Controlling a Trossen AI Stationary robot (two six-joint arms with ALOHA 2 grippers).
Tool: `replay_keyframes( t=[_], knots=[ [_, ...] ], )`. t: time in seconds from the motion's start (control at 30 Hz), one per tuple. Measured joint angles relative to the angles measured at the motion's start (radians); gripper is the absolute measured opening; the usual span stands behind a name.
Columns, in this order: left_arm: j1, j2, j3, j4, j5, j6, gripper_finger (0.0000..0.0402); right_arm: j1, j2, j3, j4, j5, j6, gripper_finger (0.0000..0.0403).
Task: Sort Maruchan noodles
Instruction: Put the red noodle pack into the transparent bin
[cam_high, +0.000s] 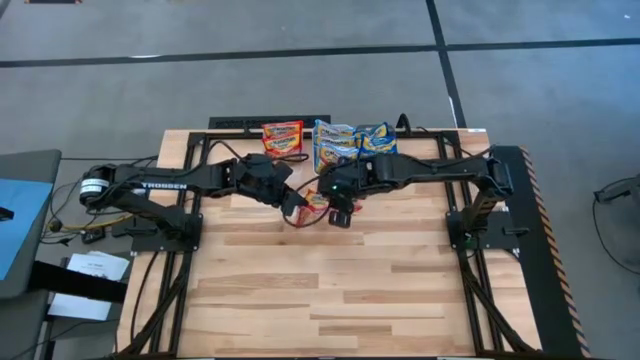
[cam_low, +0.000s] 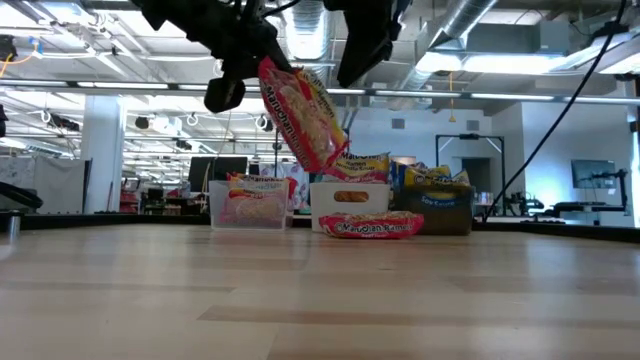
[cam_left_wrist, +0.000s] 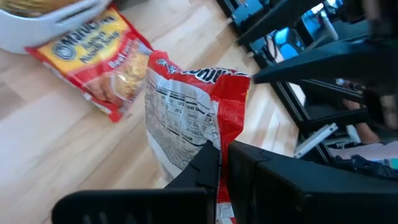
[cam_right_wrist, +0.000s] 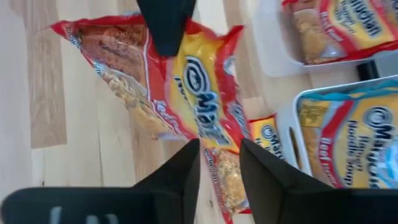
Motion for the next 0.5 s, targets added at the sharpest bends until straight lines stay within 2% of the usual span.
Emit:
replay_keyframes(
  t=[0.2,0.4,0.5],
  knots=[
    [0.042,-0.019,0.0,-0.031,-0.004,0.058,0.0,-0.014,-0.056,0.001,-0.004,0.0,0.0,0.0167],
    [0.118,-0.094,-0.001,-0.119,-0.1,0.171,0.0,-0.014,-0.088,0.0,-0.046,0.001,0.0,0.0171],
    [0.176,-0.135,-0.001,-0.116,-0.102,0.228,0.0,-0.014,-0.09,0.001,-0.048,0.001,0.0,0.0171]
  ],
)
